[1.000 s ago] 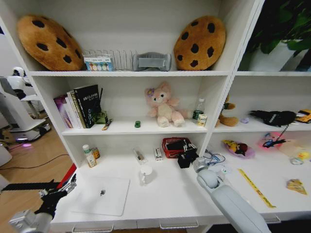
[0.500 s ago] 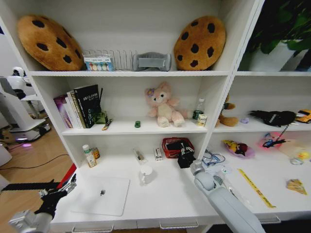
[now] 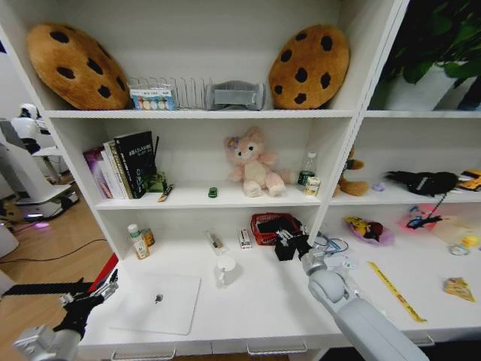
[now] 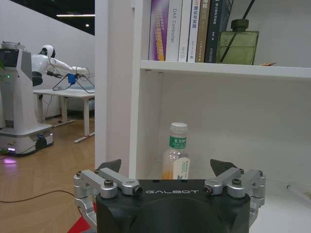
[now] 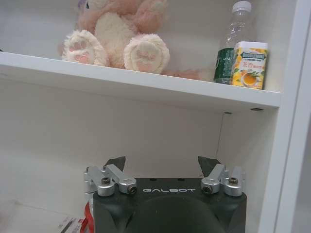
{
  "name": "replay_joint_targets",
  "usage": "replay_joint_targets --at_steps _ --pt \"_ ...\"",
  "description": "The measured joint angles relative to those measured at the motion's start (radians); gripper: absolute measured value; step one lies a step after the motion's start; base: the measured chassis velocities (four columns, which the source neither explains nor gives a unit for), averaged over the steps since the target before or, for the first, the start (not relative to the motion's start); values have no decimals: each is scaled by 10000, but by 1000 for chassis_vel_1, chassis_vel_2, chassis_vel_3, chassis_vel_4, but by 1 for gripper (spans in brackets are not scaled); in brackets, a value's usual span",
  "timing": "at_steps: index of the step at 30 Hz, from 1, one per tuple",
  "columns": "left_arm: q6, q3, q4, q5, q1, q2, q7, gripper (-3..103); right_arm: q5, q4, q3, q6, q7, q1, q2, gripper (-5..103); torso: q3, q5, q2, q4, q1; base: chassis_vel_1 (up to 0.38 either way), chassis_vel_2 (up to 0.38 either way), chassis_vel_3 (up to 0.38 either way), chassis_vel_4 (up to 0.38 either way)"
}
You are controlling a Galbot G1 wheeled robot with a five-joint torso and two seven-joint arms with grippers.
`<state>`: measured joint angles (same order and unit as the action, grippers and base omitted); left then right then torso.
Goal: Organize the objects on the table.
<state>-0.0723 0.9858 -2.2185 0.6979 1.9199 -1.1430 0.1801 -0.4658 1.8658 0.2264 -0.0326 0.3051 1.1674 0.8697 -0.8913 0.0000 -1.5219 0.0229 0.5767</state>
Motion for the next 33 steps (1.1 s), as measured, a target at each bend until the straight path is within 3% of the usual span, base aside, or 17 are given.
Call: replay_joint_targets --at_steps 6,7,17,21,24,33 --pt "0 0 0 0 -1 1 0 100 307 1491 1316 132 26 2168 130 99 0 0 -1 3 0 0 0 0 0" --pt "0 0 1 0 0 0 0 100 794 1860 1778 17 -18 2770 298 100 1 -3 -1 2 -1 0 0 0 0" --pt "0 1 1 0 -1 0 0 100 2129 2619 3183 -607 -210 4478 1036 100 1 0 -2 2 -1 0 0 0 0" --pt "-1 0 0 0 -1 0 0 100 1294 2573 4604 -780 -226 5499 2427 100 1 0 -2 2 -1 0 0 0 0" --pt "-1 0 0 0 0 0 0 100 729 2134 4915 -796 -255 5424 2951 100 0 0 -2 0 0 0 0 0 0" --pt "-1 0 0 0 0 0 0 100 4 1236 5069 -634 -232 5014 3212 100 -1 0 0 1 1 0 0 0 0"
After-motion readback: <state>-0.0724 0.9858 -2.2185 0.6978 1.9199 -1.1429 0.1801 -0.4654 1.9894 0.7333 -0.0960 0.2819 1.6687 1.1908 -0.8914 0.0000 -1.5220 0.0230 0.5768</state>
